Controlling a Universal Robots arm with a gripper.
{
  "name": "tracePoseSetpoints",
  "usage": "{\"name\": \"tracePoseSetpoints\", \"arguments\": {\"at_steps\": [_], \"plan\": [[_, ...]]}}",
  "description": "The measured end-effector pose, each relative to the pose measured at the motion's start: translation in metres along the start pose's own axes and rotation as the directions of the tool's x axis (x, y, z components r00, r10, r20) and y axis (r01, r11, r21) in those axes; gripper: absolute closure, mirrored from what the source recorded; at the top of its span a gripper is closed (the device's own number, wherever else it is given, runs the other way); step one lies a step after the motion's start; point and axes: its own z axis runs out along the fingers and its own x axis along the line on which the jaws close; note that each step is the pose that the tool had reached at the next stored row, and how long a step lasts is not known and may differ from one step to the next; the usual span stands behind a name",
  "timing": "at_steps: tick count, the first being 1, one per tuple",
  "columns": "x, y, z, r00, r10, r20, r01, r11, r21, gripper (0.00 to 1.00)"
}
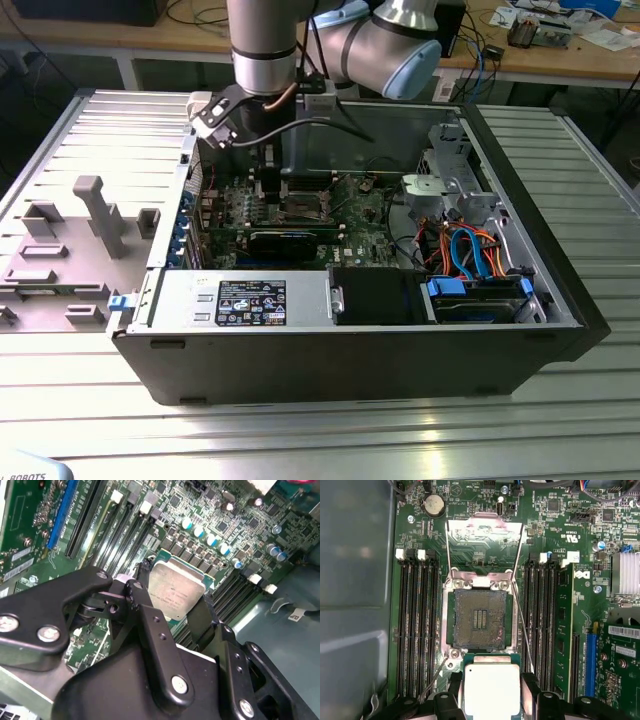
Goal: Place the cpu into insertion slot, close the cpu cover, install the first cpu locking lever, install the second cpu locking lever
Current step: 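Place the cpu into insertion slot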
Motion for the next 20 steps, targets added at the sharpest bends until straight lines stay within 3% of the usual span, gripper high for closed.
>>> {"name": "tracePoseSetpoints", "arguments": {"at_steps": [9, 20], "plan": [[-0.0001, 0.0045, 0.0011, 1.0000, 0.000, -0.0046, 0.000, 1.0000, 0.0006, 0.45], [-0.0004, 0.0145, 0.0027, 1.0000, 0.000, -0.0055, 0.000, 1.0000, 0.0036, 0.45]]}}
